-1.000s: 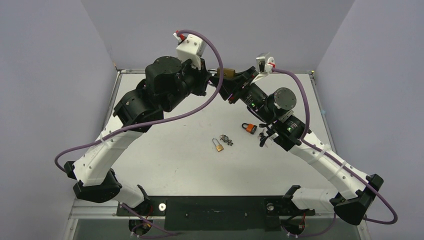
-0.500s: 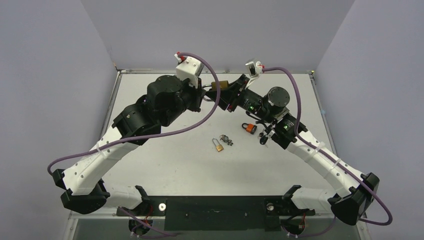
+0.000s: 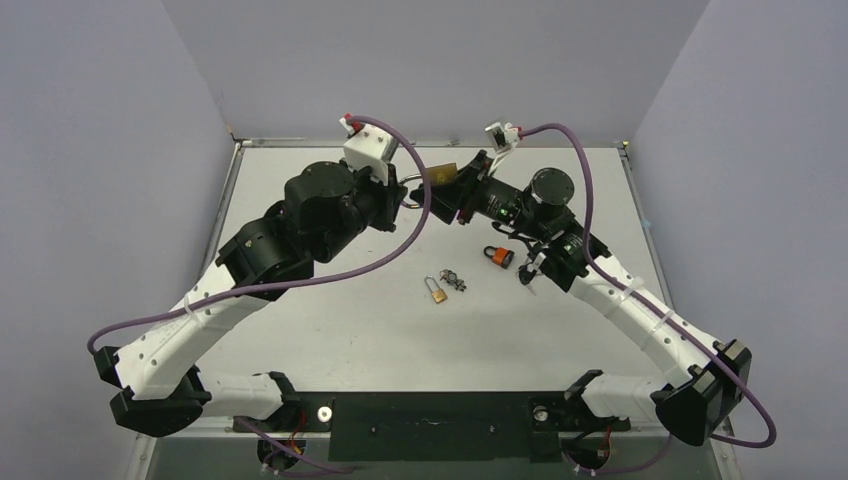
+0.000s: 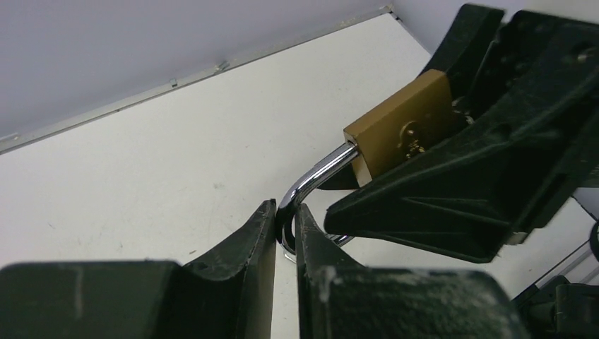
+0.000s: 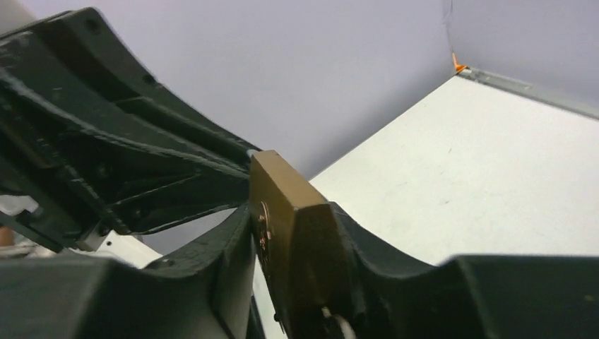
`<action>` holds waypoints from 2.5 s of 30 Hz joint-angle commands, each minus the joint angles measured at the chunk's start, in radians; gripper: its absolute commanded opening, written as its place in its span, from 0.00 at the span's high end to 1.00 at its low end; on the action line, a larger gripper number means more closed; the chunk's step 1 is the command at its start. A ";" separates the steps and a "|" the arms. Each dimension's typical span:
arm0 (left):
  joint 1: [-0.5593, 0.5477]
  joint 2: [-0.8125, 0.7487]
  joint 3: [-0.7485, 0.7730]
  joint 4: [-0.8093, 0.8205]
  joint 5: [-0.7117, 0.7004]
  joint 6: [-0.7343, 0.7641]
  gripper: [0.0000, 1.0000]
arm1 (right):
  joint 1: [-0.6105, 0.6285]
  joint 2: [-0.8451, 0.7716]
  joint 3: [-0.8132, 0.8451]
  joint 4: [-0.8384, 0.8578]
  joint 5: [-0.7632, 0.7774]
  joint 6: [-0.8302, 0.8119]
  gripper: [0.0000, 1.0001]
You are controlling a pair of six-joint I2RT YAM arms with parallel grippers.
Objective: Lock with the key
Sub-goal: Lock the lock.
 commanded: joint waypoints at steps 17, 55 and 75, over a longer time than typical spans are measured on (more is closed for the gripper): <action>-0.036 0.017 0.088 0.303 0.289 -0.021 1.00 | -0.058 -0.019 -0.164 0.002 -0.094 -0.011 0.22; -0.016 0.052 -0.066 0.364 -0.093 -0.022 1.00 | -0.134 -0.073 -0.128 -0.161 0.112 0.081 0.20; 0.078 0.102 0.365 0.058 0.334 -0.154 1.00 | -0.282 -0.125 -0.339 0.699 -0.320 0.405 0.20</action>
